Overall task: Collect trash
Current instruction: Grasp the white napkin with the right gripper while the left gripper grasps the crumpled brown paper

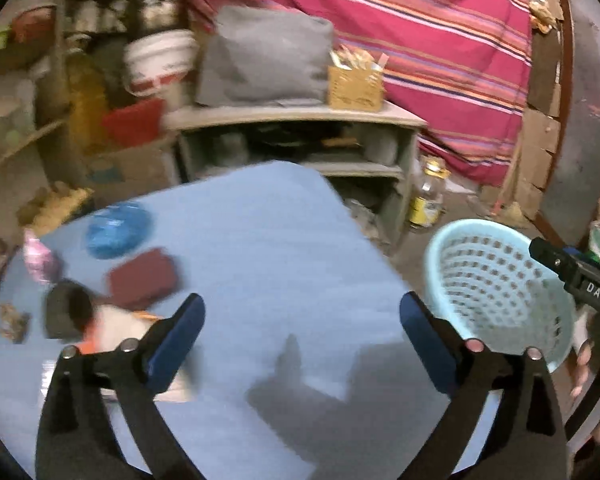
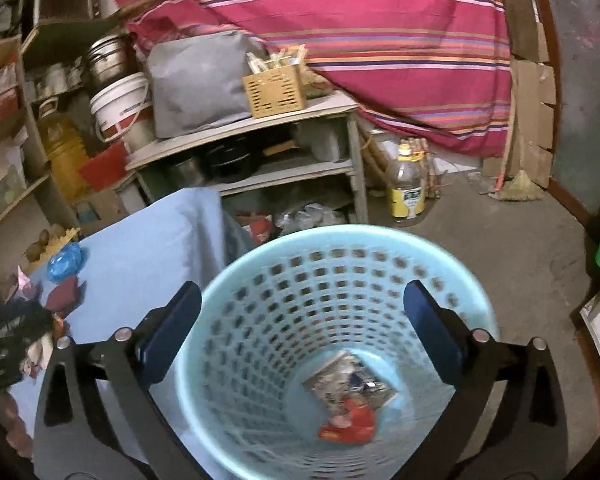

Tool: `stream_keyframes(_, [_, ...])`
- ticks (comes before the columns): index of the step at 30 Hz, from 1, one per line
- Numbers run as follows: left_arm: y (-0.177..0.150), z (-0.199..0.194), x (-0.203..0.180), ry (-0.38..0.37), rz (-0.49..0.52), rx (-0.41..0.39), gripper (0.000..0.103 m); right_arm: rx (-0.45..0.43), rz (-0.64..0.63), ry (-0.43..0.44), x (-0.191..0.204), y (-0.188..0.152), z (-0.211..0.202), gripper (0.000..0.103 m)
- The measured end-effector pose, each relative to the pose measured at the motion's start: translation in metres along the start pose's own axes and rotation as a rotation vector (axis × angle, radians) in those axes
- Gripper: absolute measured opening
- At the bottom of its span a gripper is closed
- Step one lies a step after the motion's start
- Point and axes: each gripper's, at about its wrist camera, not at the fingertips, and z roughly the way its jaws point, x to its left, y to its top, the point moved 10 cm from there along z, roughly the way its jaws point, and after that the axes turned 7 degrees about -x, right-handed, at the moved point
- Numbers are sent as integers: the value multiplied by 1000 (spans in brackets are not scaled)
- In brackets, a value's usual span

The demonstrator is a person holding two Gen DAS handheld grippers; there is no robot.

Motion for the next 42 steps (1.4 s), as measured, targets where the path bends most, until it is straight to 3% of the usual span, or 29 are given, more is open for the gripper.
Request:
stream_keyframes(8, [-6,-50,129,150,-49,-110,97,-33,-95,67,87,-9,-5,99])
stream_keyframes(13, [-14,-57,201,204,-90,-91,97,-75,-80,45,129,-4,-3,99])
stream_keyframes(16, [-16,-57,247,296,-83,-99,97,-91,-121,39,161,-4,2,99])
stream_keyframes(21, [-35,-54,318,396,-138,-81,97,-20,-146,115,215,-20,18,99])
stream_keyframes(26, [-72,-39,374,415,-216,24,97,55,-172,230,266,-45,27,99])
stream_keyframes(29, [-89,-30,395,428,-256,83,97,65,-235,239,293,-58,29,99])
stream_keyframes(35, [-109,-9,421,364,-327,145,97,129,-248,252,326,-83,43,99])
stream_keyframes(42, [-110,6,425,366,-308,173,97,194,-259,257,341,-103,55,99])
